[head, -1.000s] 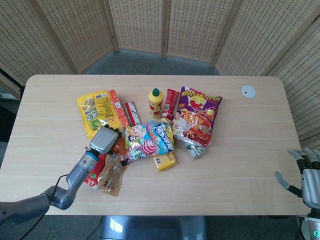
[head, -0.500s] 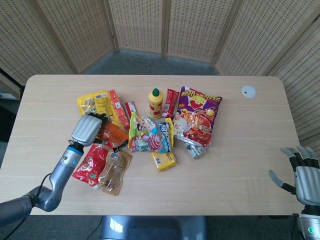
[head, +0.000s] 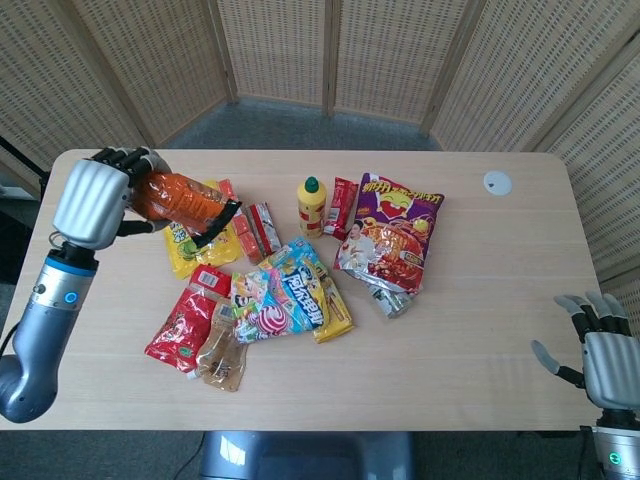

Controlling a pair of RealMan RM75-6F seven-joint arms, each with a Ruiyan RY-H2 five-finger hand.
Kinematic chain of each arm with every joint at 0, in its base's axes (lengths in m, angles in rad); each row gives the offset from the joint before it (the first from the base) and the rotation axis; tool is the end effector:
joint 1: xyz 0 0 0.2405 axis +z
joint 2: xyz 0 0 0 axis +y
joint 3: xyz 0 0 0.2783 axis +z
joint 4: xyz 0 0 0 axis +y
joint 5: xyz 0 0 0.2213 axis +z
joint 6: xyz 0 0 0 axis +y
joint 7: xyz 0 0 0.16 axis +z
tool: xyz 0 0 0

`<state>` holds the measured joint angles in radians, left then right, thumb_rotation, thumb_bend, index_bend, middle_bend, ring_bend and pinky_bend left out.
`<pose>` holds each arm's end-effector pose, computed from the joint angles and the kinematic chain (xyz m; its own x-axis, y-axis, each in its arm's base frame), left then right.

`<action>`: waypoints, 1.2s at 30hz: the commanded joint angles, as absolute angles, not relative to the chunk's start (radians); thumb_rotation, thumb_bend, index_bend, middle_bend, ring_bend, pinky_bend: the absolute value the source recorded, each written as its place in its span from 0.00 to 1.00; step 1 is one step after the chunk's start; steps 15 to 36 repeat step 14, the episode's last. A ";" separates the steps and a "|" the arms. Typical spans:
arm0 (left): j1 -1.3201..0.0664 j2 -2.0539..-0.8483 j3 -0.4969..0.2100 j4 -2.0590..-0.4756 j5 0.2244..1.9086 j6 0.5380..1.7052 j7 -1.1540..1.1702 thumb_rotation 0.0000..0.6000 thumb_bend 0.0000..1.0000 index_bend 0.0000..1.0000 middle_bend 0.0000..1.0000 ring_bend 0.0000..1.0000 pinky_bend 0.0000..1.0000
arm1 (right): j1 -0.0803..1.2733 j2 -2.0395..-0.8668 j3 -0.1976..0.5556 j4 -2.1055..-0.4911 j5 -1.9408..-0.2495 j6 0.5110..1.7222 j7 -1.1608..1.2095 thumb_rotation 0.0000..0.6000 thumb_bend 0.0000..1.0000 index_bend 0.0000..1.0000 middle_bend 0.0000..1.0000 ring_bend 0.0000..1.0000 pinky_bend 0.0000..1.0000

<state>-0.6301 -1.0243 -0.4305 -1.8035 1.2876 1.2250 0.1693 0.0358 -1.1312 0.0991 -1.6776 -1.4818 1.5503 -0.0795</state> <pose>-0.1115 0.3873 0.2092 0.2844 -0.2678 0.9205 0.8376 -0.3977 -0.3745 -0.3248 -0.1925 0.1666 0.3949 0.0858 0.9147 -0.9186 0.0510 0.3918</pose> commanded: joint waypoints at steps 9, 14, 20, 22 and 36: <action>-0.619 -0.926 -0.457 -1.892 1.236 1.244 0.188 1.00 0.17 0.67 0.64 0.67 0.45 | 0.030 -1.138 0.086 -1.677 -1.503 1.557 -0.067 0.06 0.26 0.22 0.25 0.11 0.00; -0.625 -0.937 -0.447 -1.881 1.230 1.246 0.179 1.00 0.17 0.67 0.64 0.67 0.45 | 0.025 -1.133 0.085 -1.682 -1.505 1.565 -0.065 0.07 0.26 0.21 0.25 0.11 0.00; -0.625 -0.937 -0.447 -1.881 1.230 1.246 0.179 1.00 0.17 0.67 0.64 0.67 0.45 | 0.025 -1.133 0.085 -1.682 -1.505 1.565 -0.065 0.07 0.26 0.21 0.25 0.11 0.00; -0.625 -0.937 -0.447 -1.881 1.230 1.246 0.179 1.00 0.17 0.67 0.64 0.67 0.45 | 0.025 -1.133 0.085 -1.682 -1.505 1.565 -0.065 0.07 0.26 0.21 0.25 0.11 0.00; -0.625 -0.937 -0.447 -1.881 1.230 1.246 0.179 1.00 0.17 0.67 0.64 0.67 0.45 | 0.025 -1.133 0.085 -1.682 -1.505 1.565 -0.065 0.07 0.26 0.21 0.25 0.11 0.00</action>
